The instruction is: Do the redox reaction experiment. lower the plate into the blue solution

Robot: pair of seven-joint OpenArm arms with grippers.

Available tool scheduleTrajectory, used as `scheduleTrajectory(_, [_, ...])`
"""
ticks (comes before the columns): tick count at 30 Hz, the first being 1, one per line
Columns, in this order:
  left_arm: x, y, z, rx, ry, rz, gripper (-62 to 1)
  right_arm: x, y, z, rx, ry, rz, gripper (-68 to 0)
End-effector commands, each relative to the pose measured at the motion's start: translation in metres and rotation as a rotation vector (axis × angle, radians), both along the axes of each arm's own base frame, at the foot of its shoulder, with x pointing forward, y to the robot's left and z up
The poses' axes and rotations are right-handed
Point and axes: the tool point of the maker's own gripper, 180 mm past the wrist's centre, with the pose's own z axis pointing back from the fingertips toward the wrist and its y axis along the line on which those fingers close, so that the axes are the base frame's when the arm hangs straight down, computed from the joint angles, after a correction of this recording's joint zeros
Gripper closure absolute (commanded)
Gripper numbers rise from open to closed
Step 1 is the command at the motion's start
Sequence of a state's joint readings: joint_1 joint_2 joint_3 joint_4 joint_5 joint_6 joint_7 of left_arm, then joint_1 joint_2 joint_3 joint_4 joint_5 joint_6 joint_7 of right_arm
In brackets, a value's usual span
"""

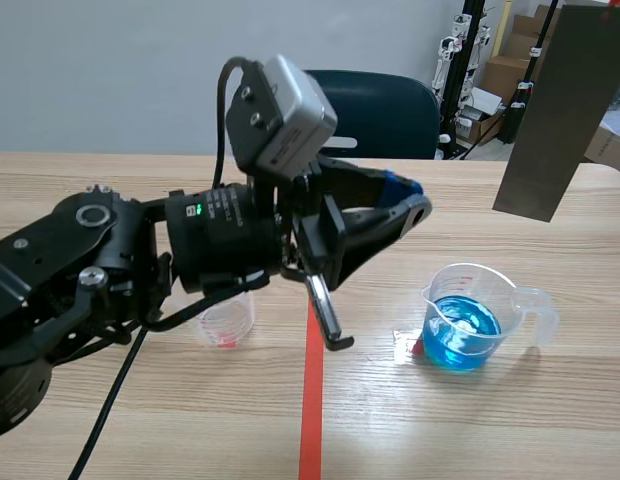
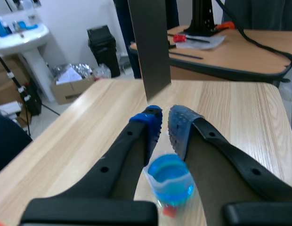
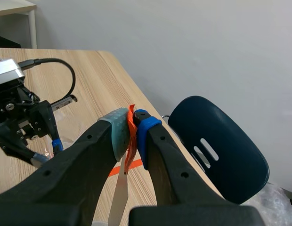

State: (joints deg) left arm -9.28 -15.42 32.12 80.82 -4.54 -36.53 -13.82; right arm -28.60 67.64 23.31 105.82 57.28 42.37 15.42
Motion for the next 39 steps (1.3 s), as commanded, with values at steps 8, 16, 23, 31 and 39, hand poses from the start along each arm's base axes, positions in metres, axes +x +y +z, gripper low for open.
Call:
scheduleTrajectory(8, [-0.002,0.042,-0.008,-0.028,0.021,0.057,-18.3,-0.002,0.003,0.015,0.02,-0.037,0.02,-0.4])
scheduleTrajectory(16, [-0.015,0.089,-0.009,-0.103,0.071,0.088,-25.9,-0.002,-0.001,0.012,0.045,-0.04,-0.002,-0.4])
scheduleTrajectory(23, [-0.03,0.12,-0.008,-0.155,0.095,0.102,-32.9,-0.002,-0.005,0.004,0.018,-0.049,-0.026,-0.4])
scheduleTrajectory(31, [-0.051,0.152,0.009,-0.284,0.088,0.115,-47.0,-0.003,-0.008,-0.005,-0.006,-0.062,-0.048,-0.4])
scheduleTrajectory(39, [-0.066,0.179,0.008,-0.289,0.113,0.141,-55.3,-0.005,-0.003,-0.023,-0.035,-0.033,-0.038,-0.4])
